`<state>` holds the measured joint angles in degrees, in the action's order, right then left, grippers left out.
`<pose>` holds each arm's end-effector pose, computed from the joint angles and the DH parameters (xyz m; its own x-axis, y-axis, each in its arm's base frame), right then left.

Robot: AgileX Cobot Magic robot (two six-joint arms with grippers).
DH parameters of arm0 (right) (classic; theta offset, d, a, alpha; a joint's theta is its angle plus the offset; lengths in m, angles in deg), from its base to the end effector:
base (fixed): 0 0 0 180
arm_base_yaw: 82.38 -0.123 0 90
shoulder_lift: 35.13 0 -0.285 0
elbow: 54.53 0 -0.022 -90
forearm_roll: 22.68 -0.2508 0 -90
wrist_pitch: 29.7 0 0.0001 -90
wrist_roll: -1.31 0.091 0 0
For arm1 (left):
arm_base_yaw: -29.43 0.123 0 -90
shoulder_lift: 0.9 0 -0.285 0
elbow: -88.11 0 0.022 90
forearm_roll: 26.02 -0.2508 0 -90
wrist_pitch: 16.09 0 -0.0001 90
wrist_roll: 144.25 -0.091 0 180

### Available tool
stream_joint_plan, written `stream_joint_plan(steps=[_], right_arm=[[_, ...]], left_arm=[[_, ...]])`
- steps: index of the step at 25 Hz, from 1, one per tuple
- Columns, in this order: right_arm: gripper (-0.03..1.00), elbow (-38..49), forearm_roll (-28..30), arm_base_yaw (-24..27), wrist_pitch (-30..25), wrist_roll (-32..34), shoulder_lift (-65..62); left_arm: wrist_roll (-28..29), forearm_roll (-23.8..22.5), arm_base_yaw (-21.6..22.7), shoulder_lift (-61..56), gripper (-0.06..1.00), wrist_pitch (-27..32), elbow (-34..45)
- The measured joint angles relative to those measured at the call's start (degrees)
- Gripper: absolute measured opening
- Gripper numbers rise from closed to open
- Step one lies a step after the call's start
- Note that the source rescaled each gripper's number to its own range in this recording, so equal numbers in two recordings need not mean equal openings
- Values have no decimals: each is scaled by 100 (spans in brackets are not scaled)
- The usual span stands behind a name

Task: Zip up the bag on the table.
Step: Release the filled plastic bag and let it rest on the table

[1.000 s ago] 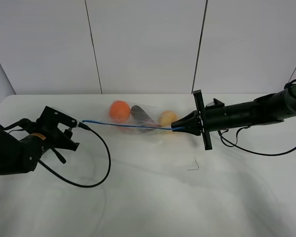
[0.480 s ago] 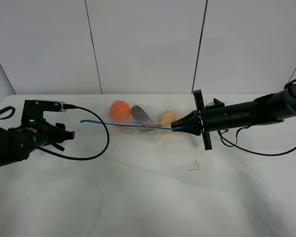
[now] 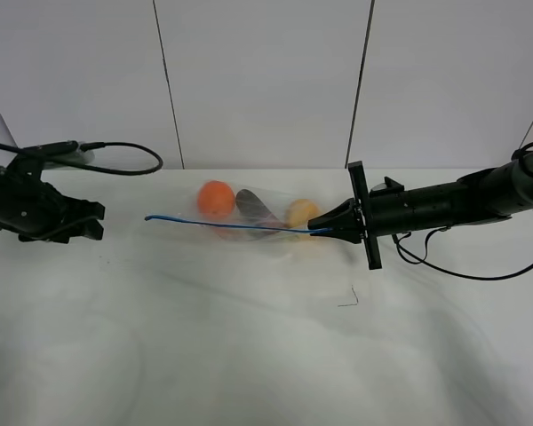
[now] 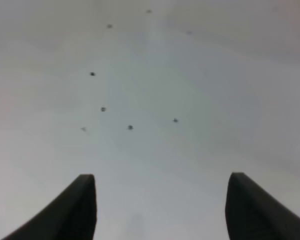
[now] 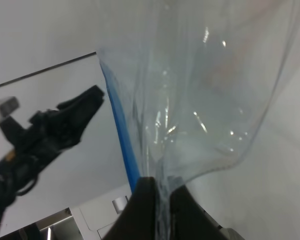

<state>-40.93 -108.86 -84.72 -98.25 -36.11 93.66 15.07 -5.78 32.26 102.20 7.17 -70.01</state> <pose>0.3611 0.0994 0.1302 -0.9561 0.2104 0.2038 0.2594 0.2855 0.9226 0.3320 0.0039 0.1992 -0.8357 -0.0073 -0.5491 0.0542 0.9939 -0.0957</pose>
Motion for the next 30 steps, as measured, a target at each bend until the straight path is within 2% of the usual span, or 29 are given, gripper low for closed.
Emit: stream_joint_plan(steps=[3,8,13,16,22,25,30], right_arm=[[0,0,-5,0,0,0,0],[0,0,-6,0,0,0,0],[0,0,12,0,0,0,0],[0,0,21,0,0,0,0],[0,0,26,0,-2,0,0],[0,0,26,0,-2,0,0],[0,0,26,0,-7,0,0]], left_arm=[[85,-91,-6,0,89,614,-496],[753,-284,-6,0,93,1786,-1330],[1784,-1239,-6,0,94,3473,-1975],[1872,-1511,-6,-8,94,4314,-2067],[1871,-1659,-6,-487,94,4410,-1698],[1867,-1715,-6,-1216,94,4410,-1010],[1816,-1744,-6,-2904,94,4333,773]])
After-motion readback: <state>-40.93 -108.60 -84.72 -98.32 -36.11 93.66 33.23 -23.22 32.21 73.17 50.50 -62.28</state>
